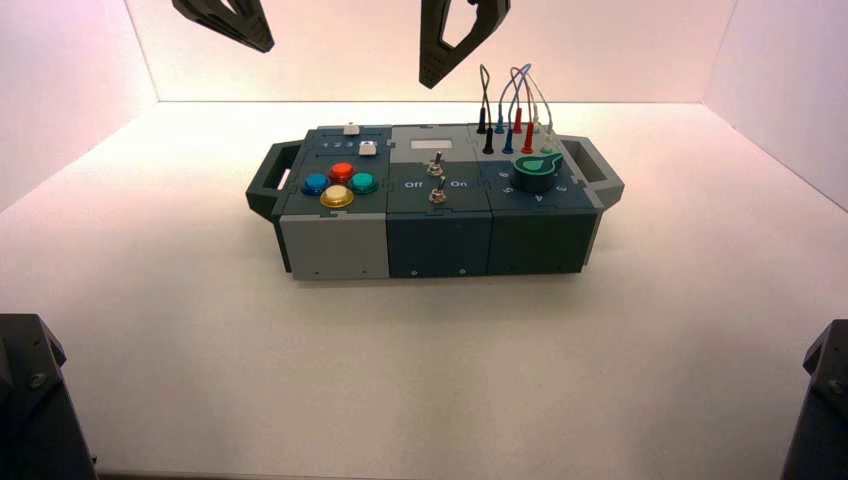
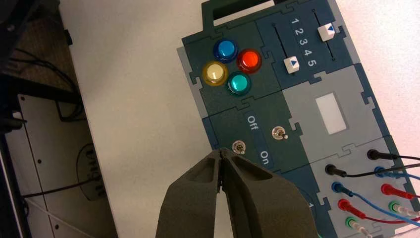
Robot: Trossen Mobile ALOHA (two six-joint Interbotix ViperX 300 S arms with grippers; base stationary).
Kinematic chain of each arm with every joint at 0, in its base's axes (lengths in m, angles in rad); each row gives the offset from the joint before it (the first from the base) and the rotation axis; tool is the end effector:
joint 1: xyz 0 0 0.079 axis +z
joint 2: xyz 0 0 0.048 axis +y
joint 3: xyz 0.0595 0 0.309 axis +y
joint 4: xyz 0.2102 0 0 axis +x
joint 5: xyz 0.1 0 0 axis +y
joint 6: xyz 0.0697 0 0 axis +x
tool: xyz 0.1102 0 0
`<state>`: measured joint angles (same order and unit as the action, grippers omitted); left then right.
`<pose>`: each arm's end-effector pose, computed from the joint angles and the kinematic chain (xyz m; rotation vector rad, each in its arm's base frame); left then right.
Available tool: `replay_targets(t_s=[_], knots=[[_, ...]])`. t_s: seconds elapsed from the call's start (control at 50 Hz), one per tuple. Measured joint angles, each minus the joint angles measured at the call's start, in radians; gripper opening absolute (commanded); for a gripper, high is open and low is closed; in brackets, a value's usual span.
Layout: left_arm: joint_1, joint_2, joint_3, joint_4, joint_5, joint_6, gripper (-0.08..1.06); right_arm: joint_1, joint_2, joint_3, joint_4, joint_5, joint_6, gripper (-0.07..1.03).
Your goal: Open left gripper.
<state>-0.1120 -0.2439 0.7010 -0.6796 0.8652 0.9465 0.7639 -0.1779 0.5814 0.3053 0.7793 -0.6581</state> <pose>0.3075 -0.1212 0.1572 0.1629 1.0349 -0.7936 0.2333 0.2761 0.1587 -0.6841 0.9603 1.1132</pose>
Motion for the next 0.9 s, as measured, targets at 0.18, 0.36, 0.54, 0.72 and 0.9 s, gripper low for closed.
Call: replay_targets(t_s=[0.18,0.36,0.54,0.72,0.9], knots=[[-0.003,-0.012,0.002,0.000,-0.014,0.003,0.69,0.000,0.000,-0.002,0.000,0.000,0.000,-0.02],[-0.028,-0.046,0.017,0.000,-0.041,0.020,1.02,0.000,0.000,-0.002,0.000,-0.002,0.000,-0.02],[-0.052,-0.107,0.052,0.000,-0.104,0.048,1.02,0.000,0.000,0.000,-0.003,-0.002,0.000,-0.02],[-0.052,-0.161,0.077,0.002,-0.152,0.049,1.02,-0.002,0.000,0.000,-0.003,-0.002,0.000,-0.02],[-0.054,-0.161,0.081,0.000,-0.152,0.049,1.02,0.000,0.000,0.000,-0.005,-0.002,0.000,-0.02]])
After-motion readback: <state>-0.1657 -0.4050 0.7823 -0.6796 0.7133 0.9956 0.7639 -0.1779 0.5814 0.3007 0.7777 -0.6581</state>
